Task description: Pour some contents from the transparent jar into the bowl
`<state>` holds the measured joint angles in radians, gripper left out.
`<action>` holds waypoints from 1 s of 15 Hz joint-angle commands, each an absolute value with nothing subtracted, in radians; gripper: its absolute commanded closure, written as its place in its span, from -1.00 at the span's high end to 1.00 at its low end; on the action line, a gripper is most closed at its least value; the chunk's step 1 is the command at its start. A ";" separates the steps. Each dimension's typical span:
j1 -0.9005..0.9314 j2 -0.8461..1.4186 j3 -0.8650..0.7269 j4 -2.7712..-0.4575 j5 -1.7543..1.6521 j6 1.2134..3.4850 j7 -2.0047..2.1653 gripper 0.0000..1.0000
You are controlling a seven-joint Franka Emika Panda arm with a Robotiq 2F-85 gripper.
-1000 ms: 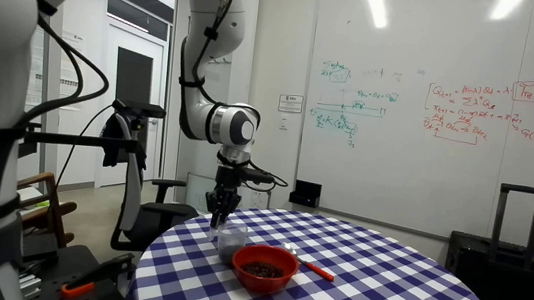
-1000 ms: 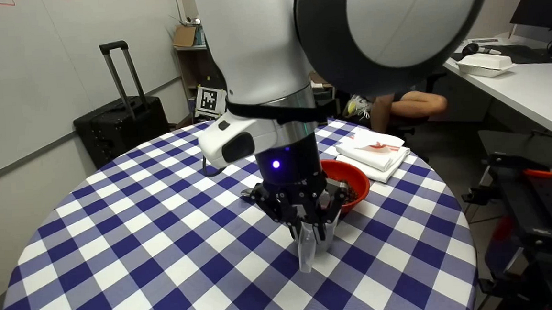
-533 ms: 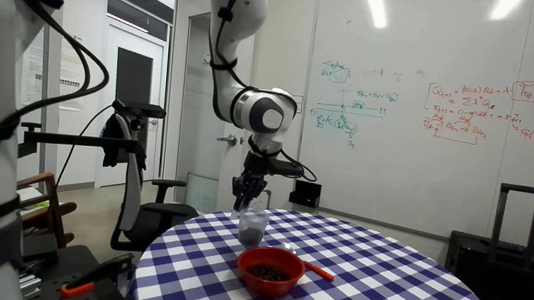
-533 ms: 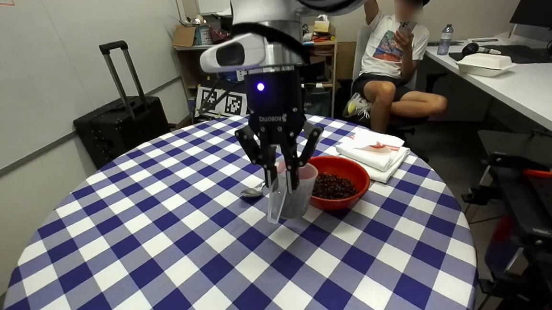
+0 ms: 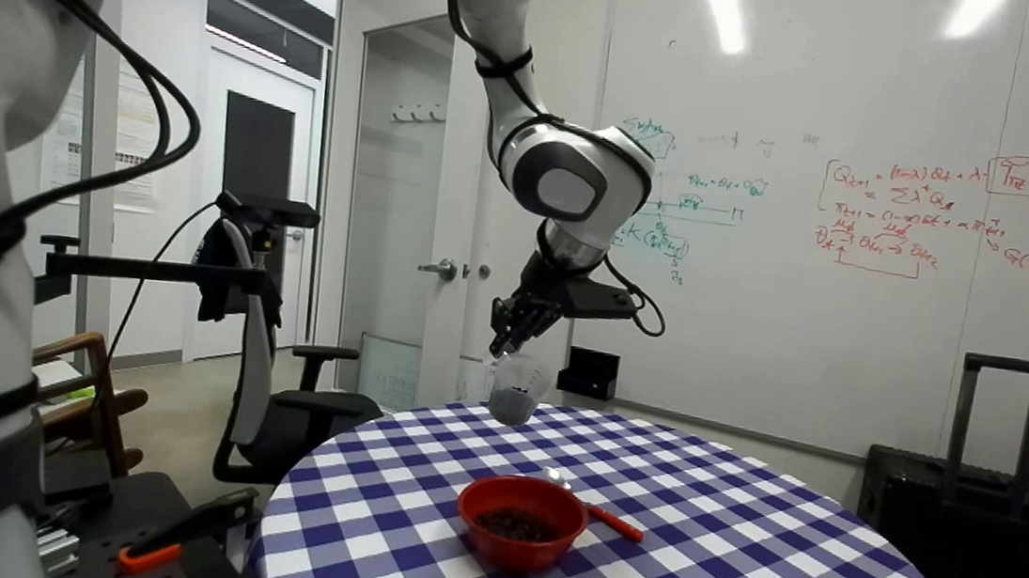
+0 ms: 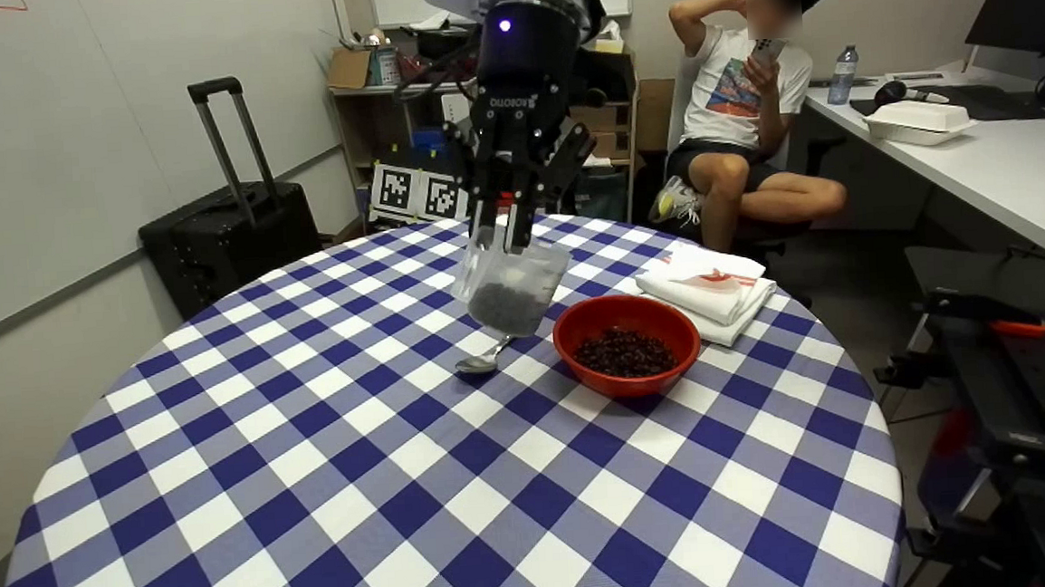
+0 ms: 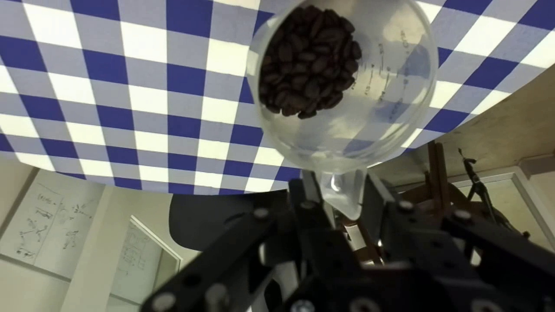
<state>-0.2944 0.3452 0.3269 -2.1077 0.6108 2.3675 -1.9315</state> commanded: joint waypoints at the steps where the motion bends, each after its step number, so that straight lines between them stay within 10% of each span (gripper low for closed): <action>1: -0.276 0.321 0.236 -2.116 0.711 2.310 -1.995 -0.86; 15: -0.281 0.307 0.035 -2.223 1.143 2.097 -2.379 -0.86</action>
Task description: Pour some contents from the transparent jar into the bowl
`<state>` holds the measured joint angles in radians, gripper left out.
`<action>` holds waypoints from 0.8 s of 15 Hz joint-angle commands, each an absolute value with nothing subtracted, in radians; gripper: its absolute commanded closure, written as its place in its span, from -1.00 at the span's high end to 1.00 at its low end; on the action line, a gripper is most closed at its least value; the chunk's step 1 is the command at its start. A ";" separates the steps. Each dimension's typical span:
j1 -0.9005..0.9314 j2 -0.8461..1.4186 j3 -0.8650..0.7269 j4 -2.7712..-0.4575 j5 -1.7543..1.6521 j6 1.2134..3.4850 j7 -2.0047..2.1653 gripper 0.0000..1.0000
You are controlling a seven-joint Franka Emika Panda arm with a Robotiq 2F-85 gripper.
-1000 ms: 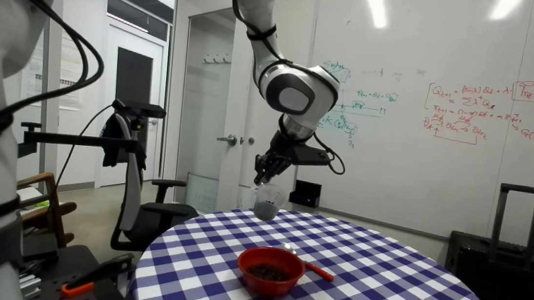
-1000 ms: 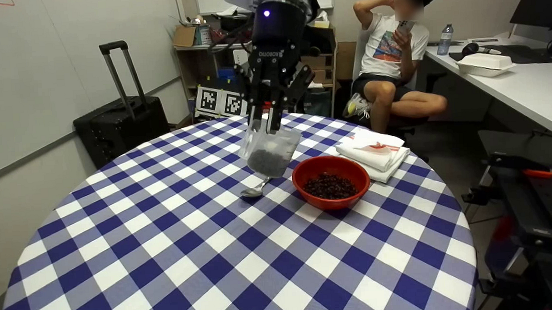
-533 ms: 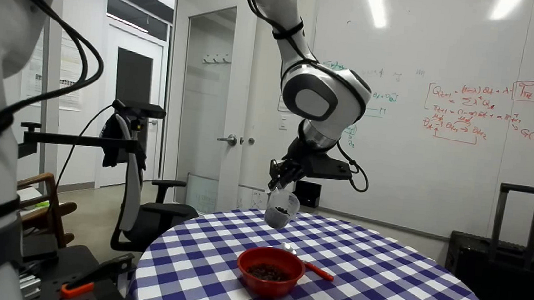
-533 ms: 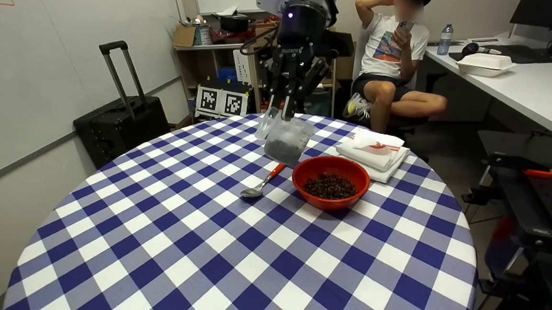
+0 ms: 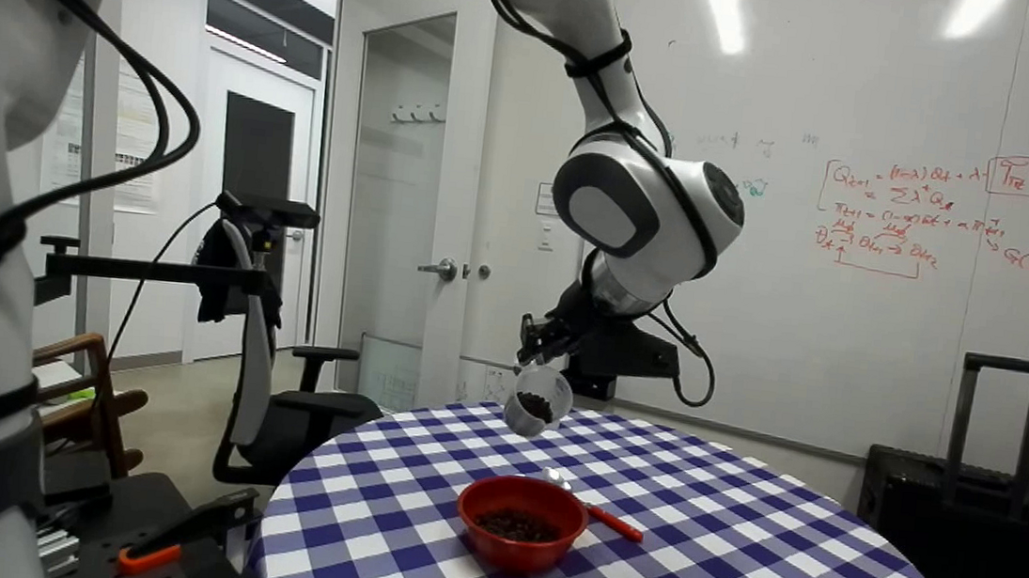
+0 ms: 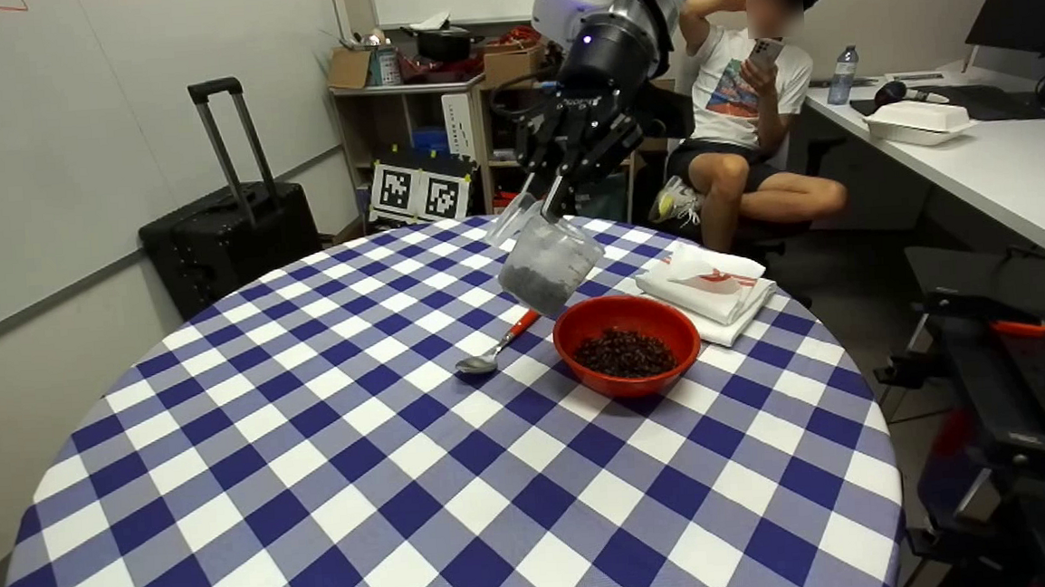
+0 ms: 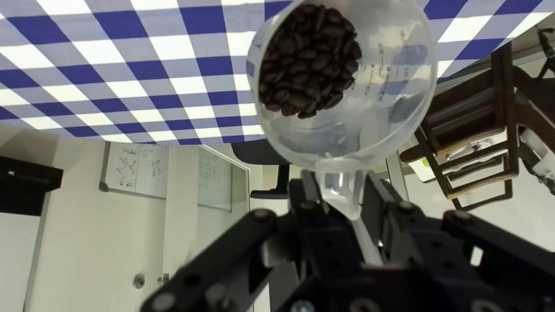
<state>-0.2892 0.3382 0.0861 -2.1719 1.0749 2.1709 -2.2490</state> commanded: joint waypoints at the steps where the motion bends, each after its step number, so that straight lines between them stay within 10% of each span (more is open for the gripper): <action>1: -0.280 0.306 0.015 -2.237 1.148 2.073 -2.409 -0.86; 12: -0.309 0.327 -0.138 -2.323 1.365 1.787 -2.707 -0.86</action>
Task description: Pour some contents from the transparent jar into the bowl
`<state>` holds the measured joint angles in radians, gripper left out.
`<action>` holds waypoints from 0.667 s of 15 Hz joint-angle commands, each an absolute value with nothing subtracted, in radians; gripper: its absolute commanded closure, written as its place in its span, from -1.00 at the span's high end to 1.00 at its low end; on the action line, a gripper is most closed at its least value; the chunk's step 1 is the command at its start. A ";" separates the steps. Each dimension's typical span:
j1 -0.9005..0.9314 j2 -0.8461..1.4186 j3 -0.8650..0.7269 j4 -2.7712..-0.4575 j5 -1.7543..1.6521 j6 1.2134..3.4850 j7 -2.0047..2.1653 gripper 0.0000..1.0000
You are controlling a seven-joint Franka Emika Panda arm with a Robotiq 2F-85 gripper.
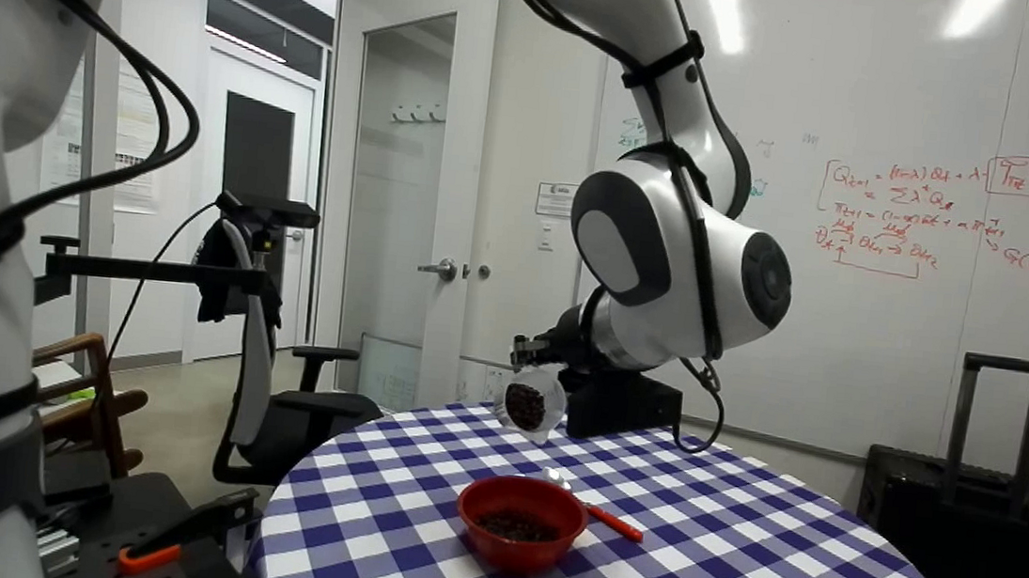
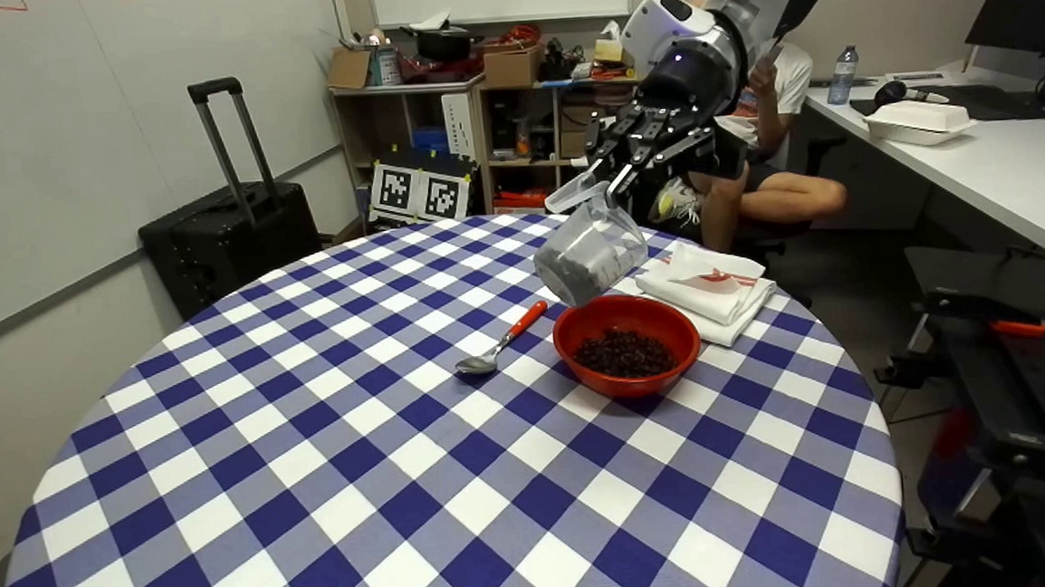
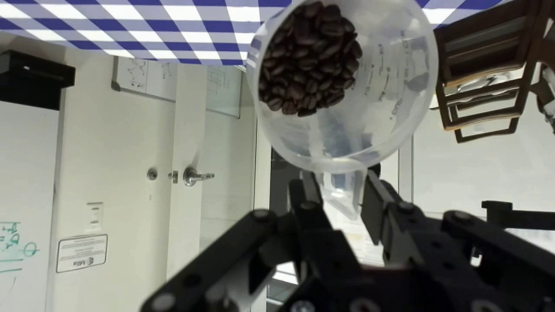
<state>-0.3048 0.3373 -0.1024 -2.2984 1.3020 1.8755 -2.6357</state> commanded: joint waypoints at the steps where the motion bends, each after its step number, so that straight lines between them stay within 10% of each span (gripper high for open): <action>1: -0.314 0.332 -0.149 -2.327 1.386 1.758 -2.717 -0.86; 10: -0.320 0.368 -0.217 -2.352 1.523 1.549 -2.757 -0.86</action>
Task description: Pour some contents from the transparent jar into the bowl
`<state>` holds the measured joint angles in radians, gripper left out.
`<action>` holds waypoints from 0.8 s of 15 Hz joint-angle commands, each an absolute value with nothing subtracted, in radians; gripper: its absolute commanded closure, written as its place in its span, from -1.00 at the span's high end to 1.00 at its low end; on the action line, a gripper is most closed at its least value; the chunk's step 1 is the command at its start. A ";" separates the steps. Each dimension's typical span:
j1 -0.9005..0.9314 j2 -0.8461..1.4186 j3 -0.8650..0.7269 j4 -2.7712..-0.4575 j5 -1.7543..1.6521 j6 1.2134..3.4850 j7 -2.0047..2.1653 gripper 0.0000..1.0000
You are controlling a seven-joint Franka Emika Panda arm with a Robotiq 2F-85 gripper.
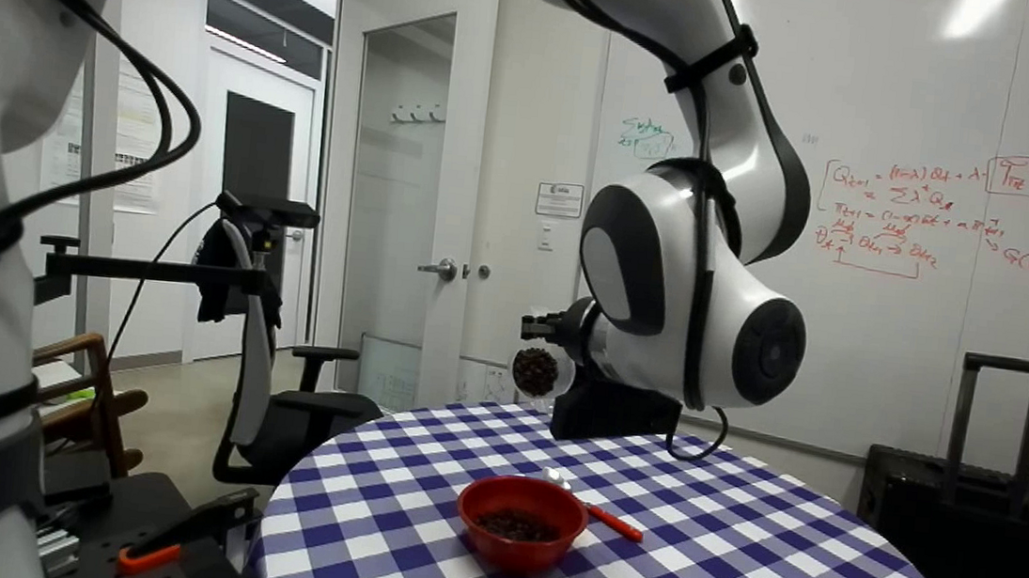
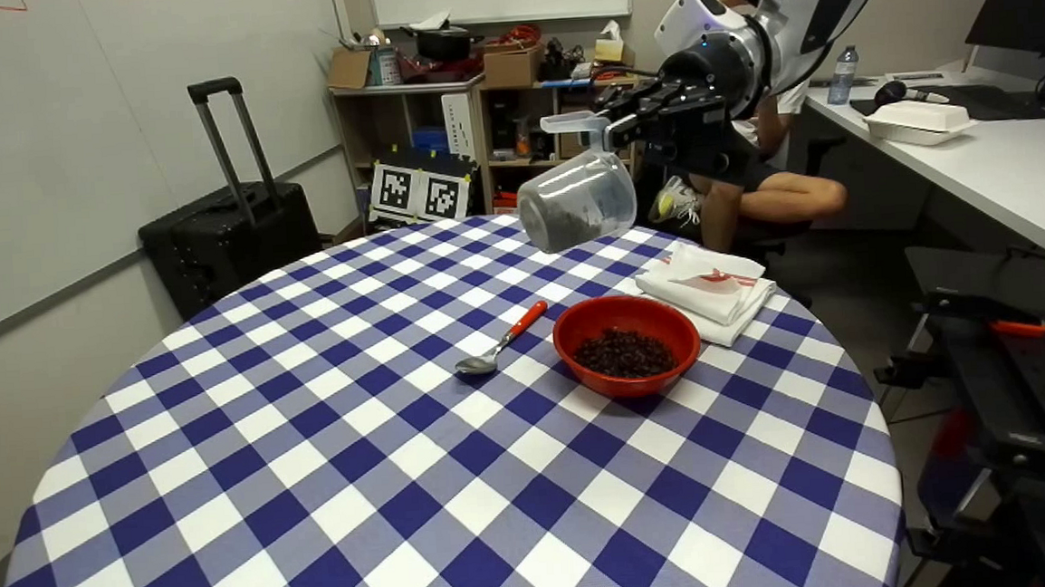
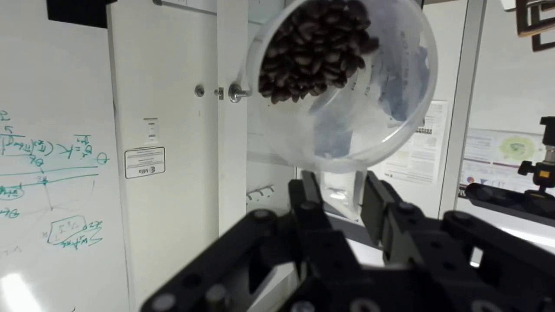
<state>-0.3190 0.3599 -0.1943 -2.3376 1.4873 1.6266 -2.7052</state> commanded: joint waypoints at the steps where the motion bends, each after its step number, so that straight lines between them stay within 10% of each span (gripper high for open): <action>1: -0.320 0.370 -0.221 -2.354 1.528 1.531 -2.755 -0.86; 12: -0.319 0.391 -0.248 -2.351 1.561 1.398 -2.759 -0.86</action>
